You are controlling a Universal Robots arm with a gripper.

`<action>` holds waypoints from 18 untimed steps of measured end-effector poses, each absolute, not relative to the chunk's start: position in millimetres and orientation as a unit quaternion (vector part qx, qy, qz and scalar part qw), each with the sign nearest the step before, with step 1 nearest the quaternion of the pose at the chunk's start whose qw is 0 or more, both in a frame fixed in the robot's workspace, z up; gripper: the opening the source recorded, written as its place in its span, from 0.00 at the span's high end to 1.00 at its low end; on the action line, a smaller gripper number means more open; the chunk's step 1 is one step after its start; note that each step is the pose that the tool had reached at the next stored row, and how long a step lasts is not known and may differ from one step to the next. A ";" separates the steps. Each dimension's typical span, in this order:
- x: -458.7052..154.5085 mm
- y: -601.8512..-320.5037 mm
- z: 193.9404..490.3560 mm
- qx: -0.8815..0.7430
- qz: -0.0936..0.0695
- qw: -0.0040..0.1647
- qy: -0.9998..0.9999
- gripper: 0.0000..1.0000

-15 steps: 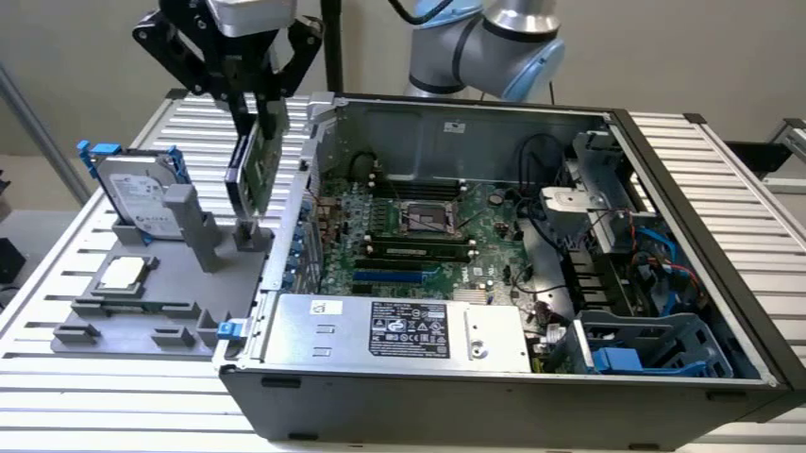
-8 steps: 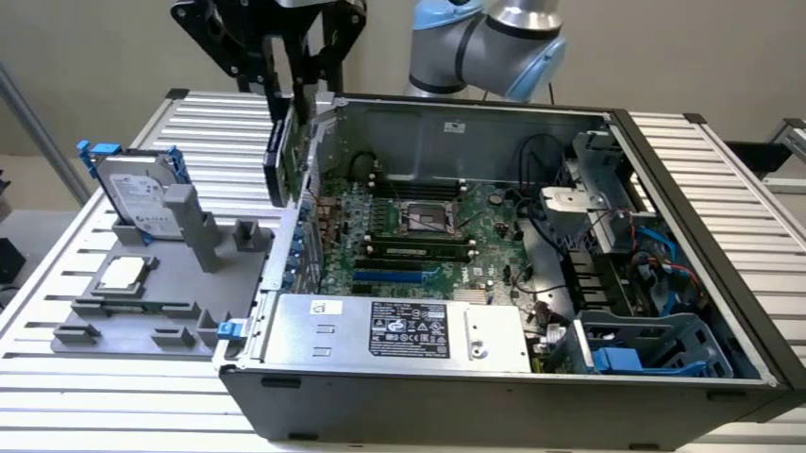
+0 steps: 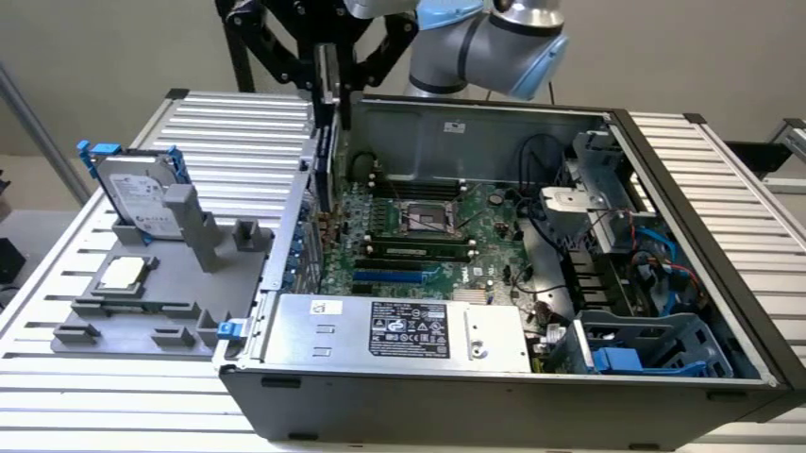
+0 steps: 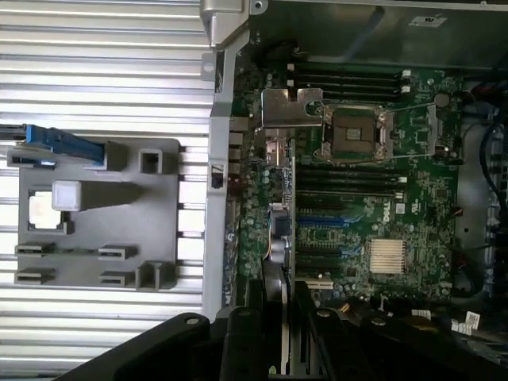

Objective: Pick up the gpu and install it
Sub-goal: 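Pick up the gpu and move the gpu toward the slot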

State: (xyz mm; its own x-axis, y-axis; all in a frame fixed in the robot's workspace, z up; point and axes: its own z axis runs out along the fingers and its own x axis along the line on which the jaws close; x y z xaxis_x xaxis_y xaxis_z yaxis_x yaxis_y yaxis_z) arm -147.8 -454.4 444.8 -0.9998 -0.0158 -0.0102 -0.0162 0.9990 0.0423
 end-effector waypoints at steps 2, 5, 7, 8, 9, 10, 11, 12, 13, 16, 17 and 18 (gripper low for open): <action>-139.1 -454.3 441.3 -0.008 0.021 0.005 1.000 1.00; -125.1 -453.6 435.7 -0.008 0.021 0.005 1.000 1.00; -116.1 -452.7 432.0 -0.008 0.021 0.005 1.000 1.00; -111.6 -452.1 430.3 -0.008 0.021 0.005 1.000 1.00; -107.1 -451.2 428.5 -0.008 0.021 0.005 1.000 1.00; -102.2 -450.0 426.5 -0.008 0.021 0.005 1.000 1.00; -97.7 -448.8 424.7 -0.008 0.021 0.005 1.000 1.00; -93.2 -447.5 422.9 -0.008 0.021 0.005 1.000 1.00; -88.5 -446.1 421.1 -0.008 0.021 0.005 1.000 1.00; -74.9 -442.2 415.6 -0.008 0.021 0.005 1.000 1.00; -70.6 -441.1 413.9 -0.008 0.021 0.005 1.000 1.00; -66.1 -440.0 412.1 -0.008 0.021 0.005 1.000 1.00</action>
State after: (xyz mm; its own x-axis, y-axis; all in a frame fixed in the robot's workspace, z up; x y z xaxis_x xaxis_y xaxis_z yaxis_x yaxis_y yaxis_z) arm -66.1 -440.0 412.1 -0.9998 -0.0158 -0.0103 -0.0162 0.9990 0.0421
